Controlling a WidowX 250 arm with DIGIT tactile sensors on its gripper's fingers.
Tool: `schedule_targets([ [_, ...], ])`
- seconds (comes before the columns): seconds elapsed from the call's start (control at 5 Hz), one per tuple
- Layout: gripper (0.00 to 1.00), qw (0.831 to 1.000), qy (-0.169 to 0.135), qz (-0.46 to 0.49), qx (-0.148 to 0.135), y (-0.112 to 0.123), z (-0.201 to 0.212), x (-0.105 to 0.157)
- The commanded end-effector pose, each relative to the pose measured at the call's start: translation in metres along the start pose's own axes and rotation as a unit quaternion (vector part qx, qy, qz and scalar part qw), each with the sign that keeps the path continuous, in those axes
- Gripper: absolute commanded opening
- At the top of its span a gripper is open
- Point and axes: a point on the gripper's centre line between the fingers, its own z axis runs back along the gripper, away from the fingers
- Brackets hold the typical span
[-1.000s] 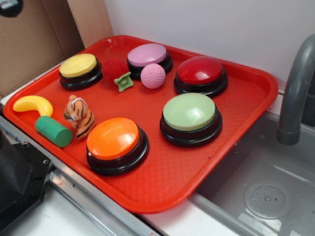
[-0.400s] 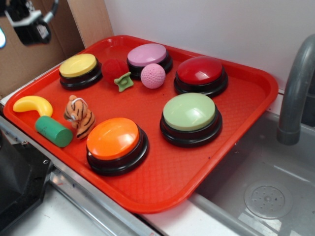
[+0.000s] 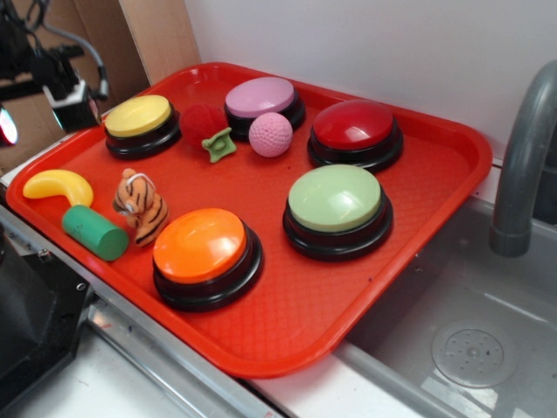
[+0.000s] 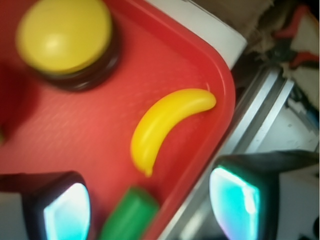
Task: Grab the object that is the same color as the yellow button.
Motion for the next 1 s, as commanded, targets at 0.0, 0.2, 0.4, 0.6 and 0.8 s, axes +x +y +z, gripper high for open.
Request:
schedule_targets([
  [0.0,1.00,0.999,-0.017,0.033,-0.006,0.012,-0.039,0.010],
  [0.2,1.00,1.000,-0.009,0.024,-0.003,0.006,-0.056,0.010],
  [0.4,1.00,1.000,0.001,0.008,-0.006,0.001,-0.066,0.007],
  [0.6,1.00,1.000,0.000,-0.004,-0.010,-0.001,-0.069,0.005],
  [0.8,0.39,1.000,-0.008,-0.013,-0.014,-0.004,-0.068,0.003],
])
